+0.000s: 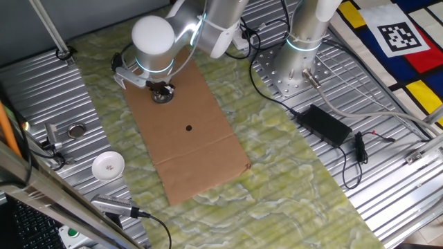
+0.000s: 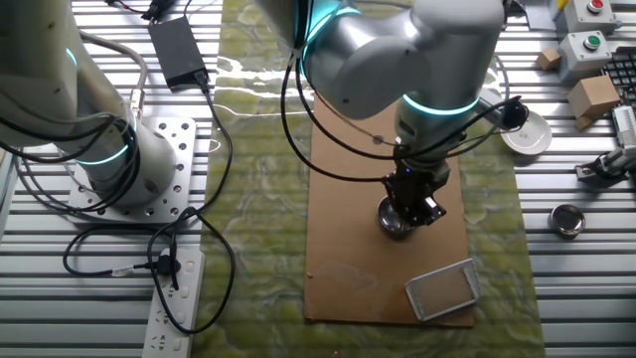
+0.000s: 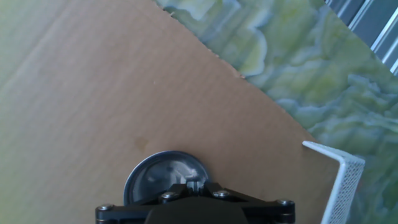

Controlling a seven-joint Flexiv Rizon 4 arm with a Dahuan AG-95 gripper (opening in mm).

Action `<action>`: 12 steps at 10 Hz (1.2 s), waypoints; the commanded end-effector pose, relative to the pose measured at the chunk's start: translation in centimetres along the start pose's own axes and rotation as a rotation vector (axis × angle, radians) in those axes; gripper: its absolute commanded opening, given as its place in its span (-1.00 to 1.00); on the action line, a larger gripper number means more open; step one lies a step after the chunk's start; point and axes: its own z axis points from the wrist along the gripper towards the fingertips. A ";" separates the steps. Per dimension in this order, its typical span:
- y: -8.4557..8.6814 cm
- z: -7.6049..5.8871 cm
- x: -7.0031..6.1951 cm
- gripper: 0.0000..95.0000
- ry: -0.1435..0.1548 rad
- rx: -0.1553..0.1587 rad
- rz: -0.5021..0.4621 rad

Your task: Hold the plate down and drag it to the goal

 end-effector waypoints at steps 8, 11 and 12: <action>-1.5 0.4 0.3 -1.00 -0.004 0.012 -0.033; -2.2 0.7 0.3 -1.00 -0.005 0.012 -0.044; -2.4 0.9 0.3 -1.00 -0.005 0.013 -0.049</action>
